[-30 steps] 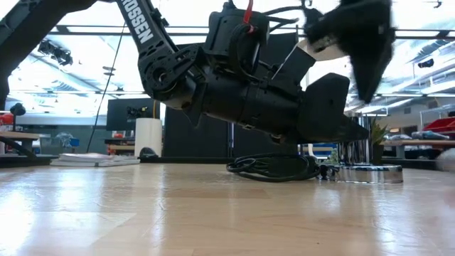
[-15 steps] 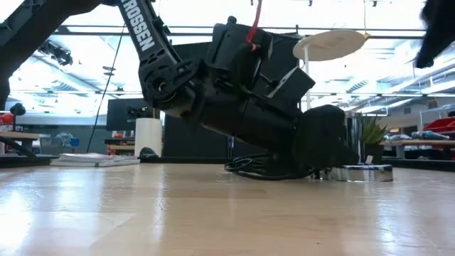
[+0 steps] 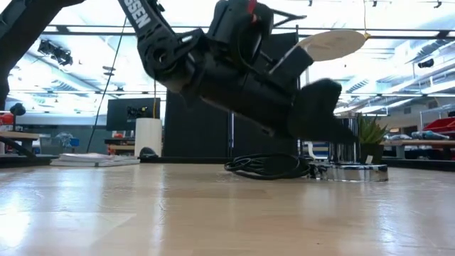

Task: Screw lightbulb
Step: Insert the lightbulb into the lamp

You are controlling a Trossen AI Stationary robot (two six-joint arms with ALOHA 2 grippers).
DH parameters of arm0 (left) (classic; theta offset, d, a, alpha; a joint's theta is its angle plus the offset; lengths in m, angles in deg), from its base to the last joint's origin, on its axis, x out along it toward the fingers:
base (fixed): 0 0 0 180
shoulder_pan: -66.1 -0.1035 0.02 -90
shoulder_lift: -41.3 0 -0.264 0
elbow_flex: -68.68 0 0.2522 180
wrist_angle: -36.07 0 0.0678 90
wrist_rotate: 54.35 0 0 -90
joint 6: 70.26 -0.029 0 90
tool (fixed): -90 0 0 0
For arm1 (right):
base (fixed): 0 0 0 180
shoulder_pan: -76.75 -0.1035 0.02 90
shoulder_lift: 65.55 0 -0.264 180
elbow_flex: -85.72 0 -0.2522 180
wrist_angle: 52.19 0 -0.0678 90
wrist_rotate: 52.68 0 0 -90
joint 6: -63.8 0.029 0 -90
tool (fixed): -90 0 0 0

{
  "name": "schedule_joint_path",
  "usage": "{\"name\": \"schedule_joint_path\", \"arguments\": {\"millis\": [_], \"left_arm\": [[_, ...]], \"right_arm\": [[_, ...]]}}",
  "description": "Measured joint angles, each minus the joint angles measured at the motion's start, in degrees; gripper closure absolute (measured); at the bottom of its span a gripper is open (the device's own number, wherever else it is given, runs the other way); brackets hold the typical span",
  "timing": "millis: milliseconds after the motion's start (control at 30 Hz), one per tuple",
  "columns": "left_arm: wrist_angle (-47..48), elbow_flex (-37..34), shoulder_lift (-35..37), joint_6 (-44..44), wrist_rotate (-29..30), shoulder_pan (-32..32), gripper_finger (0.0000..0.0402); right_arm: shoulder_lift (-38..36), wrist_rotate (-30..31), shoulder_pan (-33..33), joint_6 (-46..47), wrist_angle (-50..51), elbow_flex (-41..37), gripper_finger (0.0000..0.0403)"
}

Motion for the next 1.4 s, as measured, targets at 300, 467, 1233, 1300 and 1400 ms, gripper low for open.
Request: {"name": "schedule_joint_path", "arguments": {"millis": [300, 467, 1233, 1300, 1400], "left_arm": [[9.4, 0.1, 3.7, 1.2, -0.2, 1.2, 0.0124], [20.4, 0.1, 7.5, 3.7, -0.2, 3.0, 0.0124], [22.4, 0.2, 21.1, 12.3, 8.6, 13.1, 0.0124], [21.0, 0.2, 21.1, 14.2, 8.6, 13.7, 0.0124], [20.2, 0.2, 21.1, 15.8, 8.7, 14.6, 0.0124]], "right_arm": [[0.0, 6.7, -3.3, 2.2, 2.9, 0.0, 0.0028], [0.0, 14.6, -3.2, 5.1, 3.9, 0.0, 0.0028], [7.2, 19.8, -16.8, 33.9, 8.7, -4.0, 0.003], [7.7, 19.5, -17.7, 35.6, 8.4, -4.0, 0.003], [9.2, 20.0, -18.6, 37.2, 6.8, -4.0, 0.003]]}}
